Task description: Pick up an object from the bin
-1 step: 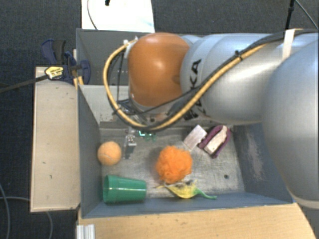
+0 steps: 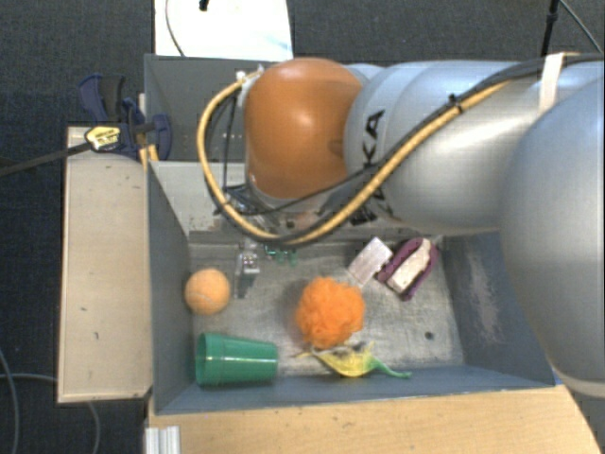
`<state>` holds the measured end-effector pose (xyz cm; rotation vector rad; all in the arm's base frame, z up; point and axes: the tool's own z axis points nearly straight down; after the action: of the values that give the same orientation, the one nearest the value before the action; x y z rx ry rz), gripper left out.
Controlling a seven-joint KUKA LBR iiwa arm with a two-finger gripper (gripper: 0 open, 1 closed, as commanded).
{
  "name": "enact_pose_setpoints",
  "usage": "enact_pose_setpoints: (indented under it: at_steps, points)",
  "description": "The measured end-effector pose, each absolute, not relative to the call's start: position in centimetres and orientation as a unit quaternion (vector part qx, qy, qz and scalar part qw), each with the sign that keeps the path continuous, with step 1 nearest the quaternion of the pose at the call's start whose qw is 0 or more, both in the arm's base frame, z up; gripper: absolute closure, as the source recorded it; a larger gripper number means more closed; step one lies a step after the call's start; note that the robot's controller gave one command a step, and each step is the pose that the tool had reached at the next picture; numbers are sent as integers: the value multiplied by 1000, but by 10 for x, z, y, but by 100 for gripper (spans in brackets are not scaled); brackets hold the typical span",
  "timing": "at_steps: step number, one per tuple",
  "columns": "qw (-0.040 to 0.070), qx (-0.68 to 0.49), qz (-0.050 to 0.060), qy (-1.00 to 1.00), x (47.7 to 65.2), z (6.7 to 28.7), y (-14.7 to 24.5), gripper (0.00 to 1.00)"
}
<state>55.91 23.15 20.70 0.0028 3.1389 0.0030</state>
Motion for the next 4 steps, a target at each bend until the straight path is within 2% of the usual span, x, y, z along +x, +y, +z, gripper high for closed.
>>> enact_pose_setpoints:
  at_steps: [1, 2, 3, 4]
  points:
    - [4, -20, 2, 1000, 547, 154, 226, 0]
    - [12, 6, 3, 1000, 532, 81, 190, 0]
    - [1, 39, -5, 999, 536, 72, 238, 100]
    - [1, 40, -5, 999, 536, 72, 238, 100]
